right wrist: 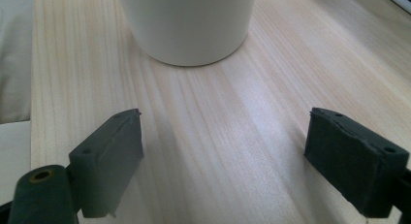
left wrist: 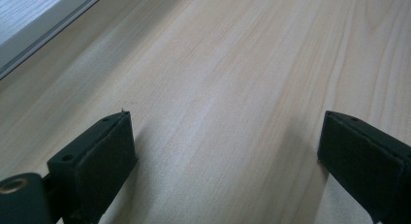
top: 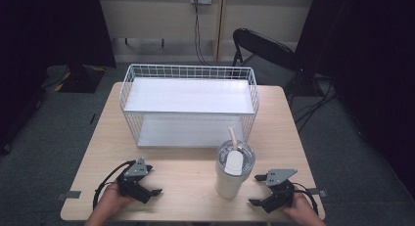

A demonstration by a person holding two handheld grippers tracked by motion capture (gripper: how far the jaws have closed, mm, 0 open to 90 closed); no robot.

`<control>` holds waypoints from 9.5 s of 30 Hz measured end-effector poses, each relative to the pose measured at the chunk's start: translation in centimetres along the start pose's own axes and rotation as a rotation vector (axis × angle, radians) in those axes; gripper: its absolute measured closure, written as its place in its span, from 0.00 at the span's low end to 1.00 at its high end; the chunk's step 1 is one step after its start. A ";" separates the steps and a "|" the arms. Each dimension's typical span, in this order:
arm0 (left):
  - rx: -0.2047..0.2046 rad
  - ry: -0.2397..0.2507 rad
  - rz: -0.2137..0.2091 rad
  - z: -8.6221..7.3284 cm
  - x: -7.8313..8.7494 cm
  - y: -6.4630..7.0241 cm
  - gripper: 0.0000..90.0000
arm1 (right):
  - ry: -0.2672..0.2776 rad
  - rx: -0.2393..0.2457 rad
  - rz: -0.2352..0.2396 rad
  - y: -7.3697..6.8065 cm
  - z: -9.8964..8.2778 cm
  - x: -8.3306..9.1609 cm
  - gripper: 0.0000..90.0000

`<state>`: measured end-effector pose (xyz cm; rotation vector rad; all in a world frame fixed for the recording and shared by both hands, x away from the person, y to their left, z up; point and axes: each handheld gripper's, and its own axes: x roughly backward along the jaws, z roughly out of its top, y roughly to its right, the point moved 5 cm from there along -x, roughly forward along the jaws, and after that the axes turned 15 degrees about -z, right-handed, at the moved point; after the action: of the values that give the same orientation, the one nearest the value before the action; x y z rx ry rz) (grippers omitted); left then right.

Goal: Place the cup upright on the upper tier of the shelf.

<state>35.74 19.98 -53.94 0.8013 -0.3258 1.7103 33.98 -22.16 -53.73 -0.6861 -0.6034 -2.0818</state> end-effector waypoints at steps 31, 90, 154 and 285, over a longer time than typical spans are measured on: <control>0.003 0.002 0.000 0.0 0.0 0.0 0.06 | 0.032 -0.075 0.045 0.0 4.1 2.3 0.17; 0.004 0.002 -0.001 0.0 0.0 0.0 0.06 | 0.271 -0.160 0.114 -1.0 9.7 1.4 0.11; 0.003 0.003 0.002 0.0 0.0 -0.1 0.06 | 0.478 -0.159 0.061 -1.9 10.1 0.0 0.09; 0.006 0.006 0.003 0.1 0.0 -0.1 0.06 | 0.543 -0.171 0.033 5.4 30.4 6.2 0.10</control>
<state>35.86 19.94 -53.94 0.8002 -0.3180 1.7167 43.05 -9.38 -26.47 -0.1961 -0.1077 -2.1777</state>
